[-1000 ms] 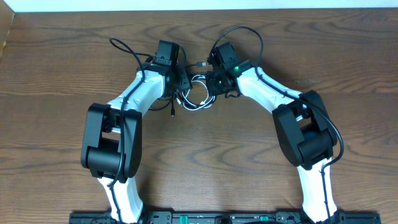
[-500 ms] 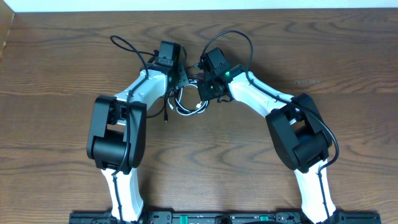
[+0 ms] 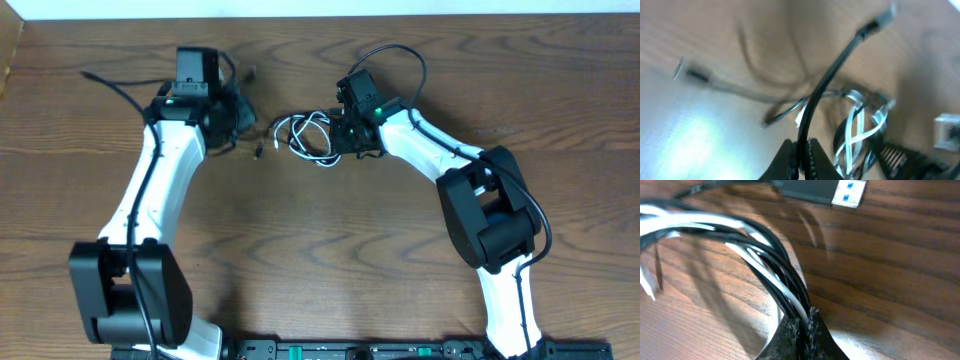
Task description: Untangle cables
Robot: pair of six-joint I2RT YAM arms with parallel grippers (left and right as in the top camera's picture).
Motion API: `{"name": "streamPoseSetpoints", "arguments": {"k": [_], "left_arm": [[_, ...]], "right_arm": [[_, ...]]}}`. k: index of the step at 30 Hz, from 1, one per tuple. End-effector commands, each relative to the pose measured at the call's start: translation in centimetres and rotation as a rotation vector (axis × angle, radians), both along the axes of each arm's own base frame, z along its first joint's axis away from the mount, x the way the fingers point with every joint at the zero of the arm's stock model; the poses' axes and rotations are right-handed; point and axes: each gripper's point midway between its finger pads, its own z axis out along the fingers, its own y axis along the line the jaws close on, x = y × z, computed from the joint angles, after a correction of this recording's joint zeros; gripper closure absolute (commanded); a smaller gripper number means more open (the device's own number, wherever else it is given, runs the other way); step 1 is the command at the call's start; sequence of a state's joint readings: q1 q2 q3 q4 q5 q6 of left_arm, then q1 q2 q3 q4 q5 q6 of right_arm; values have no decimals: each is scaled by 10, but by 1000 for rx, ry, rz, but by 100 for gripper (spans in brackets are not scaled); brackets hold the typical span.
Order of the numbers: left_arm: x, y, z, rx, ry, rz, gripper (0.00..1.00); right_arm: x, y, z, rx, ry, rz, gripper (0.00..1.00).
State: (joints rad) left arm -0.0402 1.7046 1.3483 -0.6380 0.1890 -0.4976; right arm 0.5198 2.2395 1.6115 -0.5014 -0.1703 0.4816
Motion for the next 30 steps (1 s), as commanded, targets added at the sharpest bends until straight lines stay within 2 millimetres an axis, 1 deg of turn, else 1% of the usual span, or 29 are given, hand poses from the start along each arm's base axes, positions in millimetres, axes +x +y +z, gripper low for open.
{"name": "streamPoseSetpoints", "arguments": {"k": [1, 3, 6, 10, 11, 13, 15, 17, 19, 21, 22, 26, 27, 28, 30], "left_arm": [[-24, 31, -21, 76, 129, 78, 93], [-40, 34, -34, 99, 200, 83, 92], [-57, 36, -52, 110, 271, 83, 92], [-82, 54, -74, 208, 348, 129, 92], [-90, 57, -81, 221, 373, 152, 92], [-101, 57, -90, 215, 404, 174, 92], [-114, 57, -100, 207, 443, 213, 92], [-125, 57, -109, 202, 473, 234, 92], [-134, 56, -117, 199, 495, 232, 92], [-139, 56, -122, 201, 504, 231, 93], [-140, 57, -125, 208, 500, 233, 92], [-140, 67, -129, 260, 483, 247, 92], [-140, 71, -128, 285, 480, 253, 89], [-140, 75, -127, 311, 477, 259, 83], [-140, 79, -127, 334, 476, 247, 66]], "right_arm": [[3, -25, -25, -90, 36, -153, 99], [3, -25, -25, -68, 59, -220, 98], [-1, -27, -27, -50, 101, -308, 98], [-9, -26, -29, -40, 151, -381, 95], [-10, -24, -29, -41, 151, -376, 93], [-13, -22, -30, -48, 150, -356, 90], [-15, -19, -30, -51, 147, -339, 90], [-15, -15, -28, -53, 134, -282, 91], [-15, -7, -22, -32, 116, -188, 91], [-15, 5, -5, 24, 102, -86, 83], [-13, 11, 8, 61, 84, -39, 78], [-2, 18, 55, 119, -10, 51, 69], [-1, 19, 65, 128, -33, 76, 66], [-1, 20, 77, 134, -60, 107, 64], [-1, 20, 93, 131, -108, 154, 62]]}}
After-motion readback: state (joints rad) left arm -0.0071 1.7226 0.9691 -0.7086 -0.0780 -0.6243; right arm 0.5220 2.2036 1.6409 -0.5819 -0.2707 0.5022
